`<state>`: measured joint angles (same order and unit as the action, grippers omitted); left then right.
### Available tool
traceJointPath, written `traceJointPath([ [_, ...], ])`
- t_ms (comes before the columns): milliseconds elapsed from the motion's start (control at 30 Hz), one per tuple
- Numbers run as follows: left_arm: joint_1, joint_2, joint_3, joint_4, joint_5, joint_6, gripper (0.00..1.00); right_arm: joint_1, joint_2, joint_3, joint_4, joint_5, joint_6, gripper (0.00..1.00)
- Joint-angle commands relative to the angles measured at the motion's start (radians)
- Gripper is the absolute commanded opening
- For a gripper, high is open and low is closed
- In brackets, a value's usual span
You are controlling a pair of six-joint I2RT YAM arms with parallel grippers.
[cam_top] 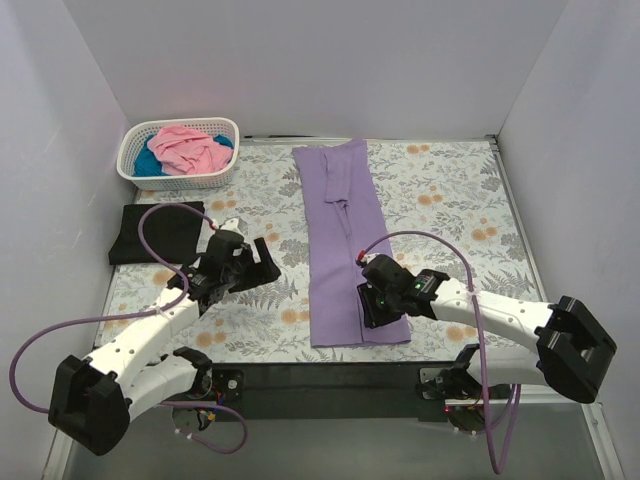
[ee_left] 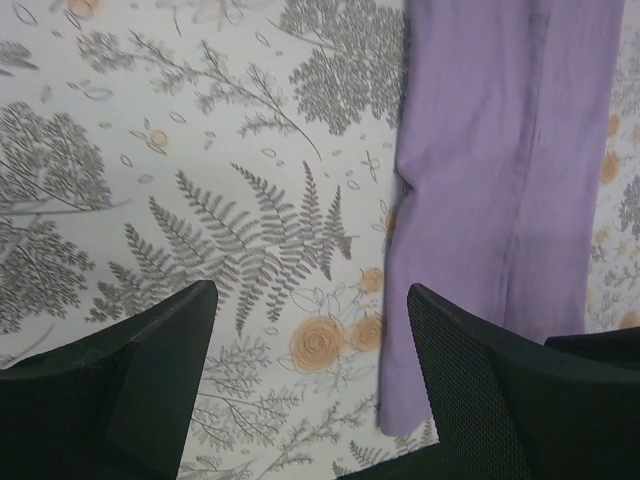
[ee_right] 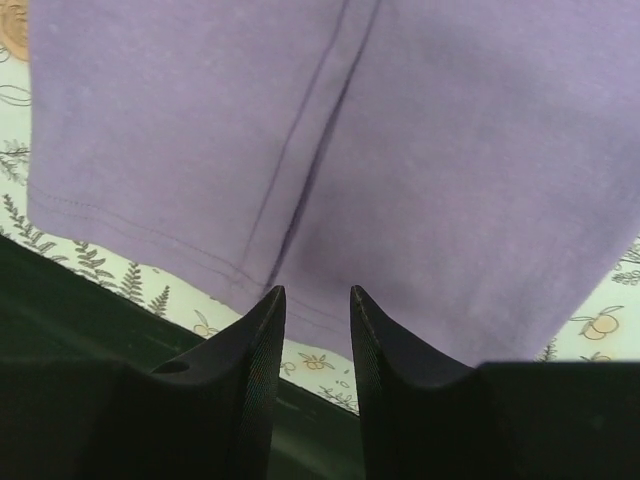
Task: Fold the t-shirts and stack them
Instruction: Fold the tshirt
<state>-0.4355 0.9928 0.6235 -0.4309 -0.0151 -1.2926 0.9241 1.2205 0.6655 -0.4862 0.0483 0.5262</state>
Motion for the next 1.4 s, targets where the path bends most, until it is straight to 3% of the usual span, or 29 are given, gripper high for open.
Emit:
traceJointPath([
  [0, -0.081, -0.016, 0.033, -0.077, 0.013, -0.111, 0.76, 0.039, 0.011, 0.069, 0.049, 0.004, 0.028, 0.39],
  [133, -0.164, 0.035, 0.030, -0.121, 0.067, -0.186, 0.77, 0.079, 0.111, 0.138, 0.083, -0.016, 0.018, 0.39],
  [300, -0.279, 0.076, 0.041, -0.146, 0.029, -0.263, 0.77, 0.130, 0.247, 0.200, 0.104, -0.041, 0.006, 0.36],
  [500, -0.287, 0.081, 0.070, -0.227, -0.063, -0.284, 0.77, 0.223, 0.382, 0.258, 0.087, -0.114, 0.003, 0.34],
  [800, -0.287, 0.035, 0.124, -0.348, -0.147, -0.301, 0.78, 0.354, 0.531, 0.454, -0.020, -0.085, -0.006, 0.34],
  [1067, -0.289, 0.003, 0.076, -0.375, -0.093, -0.359, 0.78, 0.314, 0.326, 0.405, -0.129, 0.128, 0.064, 0.41],
  [1167, -0.305, 0.017, 0.061, -0.342, -0.045, -0.381, 0.78, 0.233, 0.213, 0.292, -0.159, 0.166, 0.095, 0.47],
  [1367, -0.442, 0.150, 0.090, -0.284, -0.043, -0.445, 0.75, 0.019, -0.028, 0.048, -0.172, 0.117, 0.077, 0.48],
])
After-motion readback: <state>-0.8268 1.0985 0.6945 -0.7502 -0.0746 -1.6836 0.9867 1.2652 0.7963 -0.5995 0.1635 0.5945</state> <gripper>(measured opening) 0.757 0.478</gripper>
